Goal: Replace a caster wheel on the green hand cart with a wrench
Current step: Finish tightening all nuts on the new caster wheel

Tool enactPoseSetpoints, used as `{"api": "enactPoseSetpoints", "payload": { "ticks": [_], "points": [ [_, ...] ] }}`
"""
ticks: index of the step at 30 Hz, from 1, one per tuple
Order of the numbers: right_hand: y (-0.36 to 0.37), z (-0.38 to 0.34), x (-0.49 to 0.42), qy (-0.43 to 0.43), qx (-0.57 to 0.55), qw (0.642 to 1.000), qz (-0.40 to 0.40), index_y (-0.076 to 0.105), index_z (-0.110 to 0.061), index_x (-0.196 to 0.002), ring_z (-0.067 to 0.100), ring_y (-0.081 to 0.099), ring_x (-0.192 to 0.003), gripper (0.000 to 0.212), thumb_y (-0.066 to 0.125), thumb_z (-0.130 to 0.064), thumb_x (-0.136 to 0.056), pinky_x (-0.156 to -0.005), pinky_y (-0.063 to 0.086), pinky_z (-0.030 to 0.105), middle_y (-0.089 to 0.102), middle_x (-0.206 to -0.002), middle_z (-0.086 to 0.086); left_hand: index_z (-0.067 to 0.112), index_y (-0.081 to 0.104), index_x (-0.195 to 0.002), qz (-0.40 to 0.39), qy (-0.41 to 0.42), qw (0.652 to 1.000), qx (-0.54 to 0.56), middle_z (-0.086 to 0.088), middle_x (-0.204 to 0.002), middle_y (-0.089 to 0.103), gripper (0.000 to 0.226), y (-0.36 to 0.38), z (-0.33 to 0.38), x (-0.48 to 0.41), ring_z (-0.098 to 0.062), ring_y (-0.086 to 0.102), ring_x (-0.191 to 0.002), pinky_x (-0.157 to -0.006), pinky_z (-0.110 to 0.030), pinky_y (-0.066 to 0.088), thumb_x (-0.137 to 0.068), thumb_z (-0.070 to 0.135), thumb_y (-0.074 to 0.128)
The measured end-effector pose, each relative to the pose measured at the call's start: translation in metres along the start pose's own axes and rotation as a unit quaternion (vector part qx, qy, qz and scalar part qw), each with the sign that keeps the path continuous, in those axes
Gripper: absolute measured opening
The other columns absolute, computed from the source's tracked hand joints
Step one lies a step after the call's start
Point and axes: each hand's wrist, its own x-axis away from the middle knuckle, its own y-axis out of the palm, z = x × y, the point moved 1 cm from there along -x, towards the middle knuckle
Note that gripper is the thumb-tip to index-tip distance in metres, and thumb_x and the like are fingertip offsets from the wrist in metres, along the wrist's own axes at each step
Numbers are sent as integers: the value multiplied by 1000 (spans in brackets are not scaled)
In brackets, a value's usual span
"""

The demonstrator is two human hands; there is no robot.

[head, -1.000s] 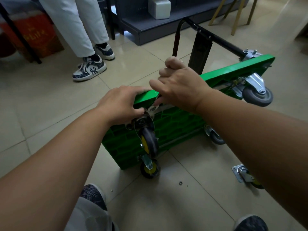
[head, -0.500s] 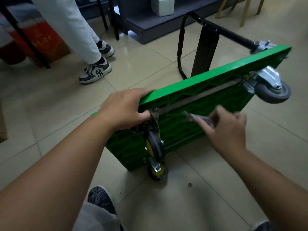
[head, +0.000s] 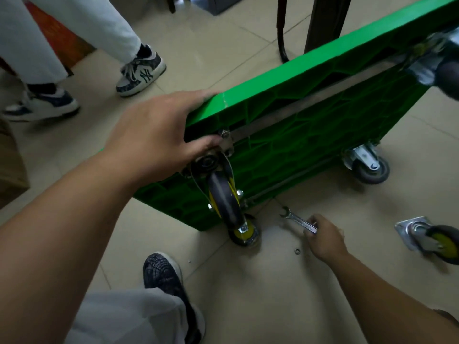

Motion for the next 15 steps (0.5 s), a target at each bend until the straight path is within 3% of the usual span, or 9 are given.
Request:
{"api": "enactPoseSetpoints", "payload": {
  "ticks": [3, 7, 15],
  "points": [
    [18, 12, -9, -15, -21, 999, -22, 66, -20, -94, 28, 60, -85, 21, 63, -1, -86, -80, 43, 33, 67, -90, 4, 41, 45, -150, -11, 0, 1000, -1, 7, -133, 67, 69, 0, -2, -1, -24, 65, -114, -82, -41, 53, -87, 53, 71],
    [35, 23, -17, 30, -32, 999, -27, 72, -13, -105, 31, 62, -86, 34, 59, 8, -81, -80, 53, 38, 65, -96, 12, 40, 44, -151, -18, 0, 1000, -20, 8, -131, 67, 68, 3, -6, -1, -23, 64, -110, -78, -42, 54, -89, 60, 63],
    [47, 48, -26, 47, -9, 999, -21, 68, -11, -92, 29, 56, -78, 30, 60, 12, -75, -72, 39, 29, 62, -93, 14, 39, 42, -152, -35, 5, 999, -17, 10, -128, 67, 70, 2, -7, -2, -19, 65, -106, -81, -46, 56, -87, 62, 58]
  ]
}}
